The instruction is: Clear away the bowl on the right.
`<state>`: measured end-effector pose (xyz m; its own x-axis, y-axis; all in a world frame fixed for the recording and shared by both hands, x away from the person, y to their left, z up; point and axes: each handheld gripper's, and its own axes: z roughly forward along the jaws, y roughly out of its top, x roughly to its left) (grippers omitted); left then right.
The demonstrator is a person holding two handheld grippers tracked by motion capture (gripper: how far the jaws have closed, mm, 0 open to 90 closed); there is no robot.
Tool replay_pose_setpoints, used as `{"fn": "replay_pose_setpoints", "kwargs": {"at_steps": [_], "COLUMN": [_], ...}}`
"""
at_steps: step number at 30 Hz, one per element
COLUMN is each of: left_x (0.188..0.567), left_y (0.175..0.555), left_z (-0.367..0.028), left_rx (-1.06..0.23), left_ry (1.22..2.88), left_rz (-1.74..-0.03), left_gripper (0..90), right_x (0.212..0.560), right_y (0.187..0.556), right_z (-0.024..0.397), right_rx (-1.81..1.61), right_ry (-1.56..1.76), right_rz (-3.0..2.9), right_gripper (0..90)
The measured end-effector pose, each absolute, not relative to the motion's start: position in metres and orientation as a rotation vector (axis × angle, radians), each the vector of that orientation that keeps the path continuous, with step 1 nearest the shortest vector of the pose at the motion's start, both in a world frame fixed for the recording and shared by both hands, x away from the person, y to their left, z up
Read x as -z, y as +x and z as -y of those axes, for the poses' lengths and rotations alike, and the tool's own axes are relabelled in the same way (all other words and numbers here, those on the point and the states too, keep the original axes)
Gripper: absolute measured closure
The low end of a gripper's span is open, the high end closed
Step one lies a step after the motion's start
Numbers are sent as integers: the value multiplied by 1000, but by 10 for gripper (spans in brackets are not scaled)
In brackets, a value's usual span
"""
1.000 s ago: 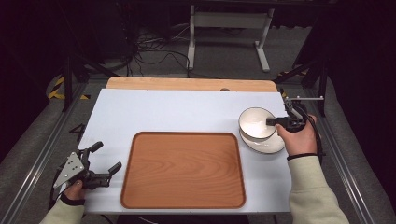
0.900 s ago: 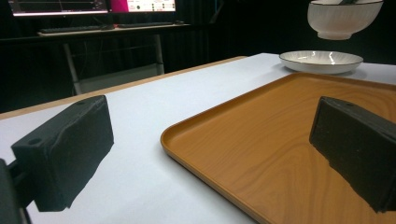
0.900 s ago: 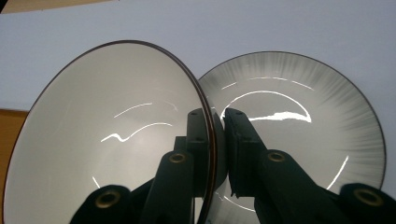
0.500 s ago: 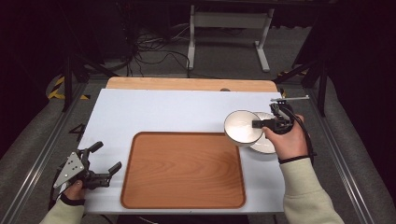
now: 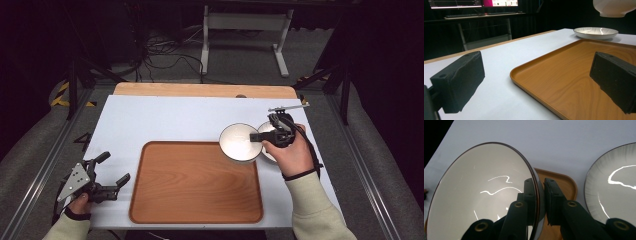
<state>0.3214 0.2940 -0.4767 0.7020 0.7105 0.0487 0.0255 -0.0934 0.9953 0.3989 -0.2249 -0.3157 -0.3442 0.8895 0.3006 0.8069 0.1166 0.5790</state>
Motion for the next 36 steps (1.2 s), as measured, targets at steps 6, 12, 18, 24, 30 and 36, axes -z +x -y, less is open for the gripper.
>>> {"fn": "replay_pose_setpoints", "kwargs": {"at_steps": [6,12,18,24,30,36], "left_x": [477,477,477,477,477,477], "left_y": [321,321,321,321,321,321], "left_z": [-294,-294,-294,-294,-294,-294], "left_rx": [-638,-638,-640,-638,-640,-638], "left_ry": [1577,1577,1577,1577,1577,1577], "left_rz": [-618,-618,-617,-617,-616,-616], "left_gripper": [3,2,3,3,3,2], "right_x": [315,315,324,329,331,337], "right_y": [395,390,383,377,373,373], "right_z": [210,197,180,161,150,140], "right_rx": [-1094,-1142,-1208,-1237,-1245,-1308], "right_ry": [1700,1671,1660,1625,1597,1597], "right_rz": [-2296,-2337,-2361,-2397,-2417,-2401], "right_gripper": [813,813,813,811,810,802]}}
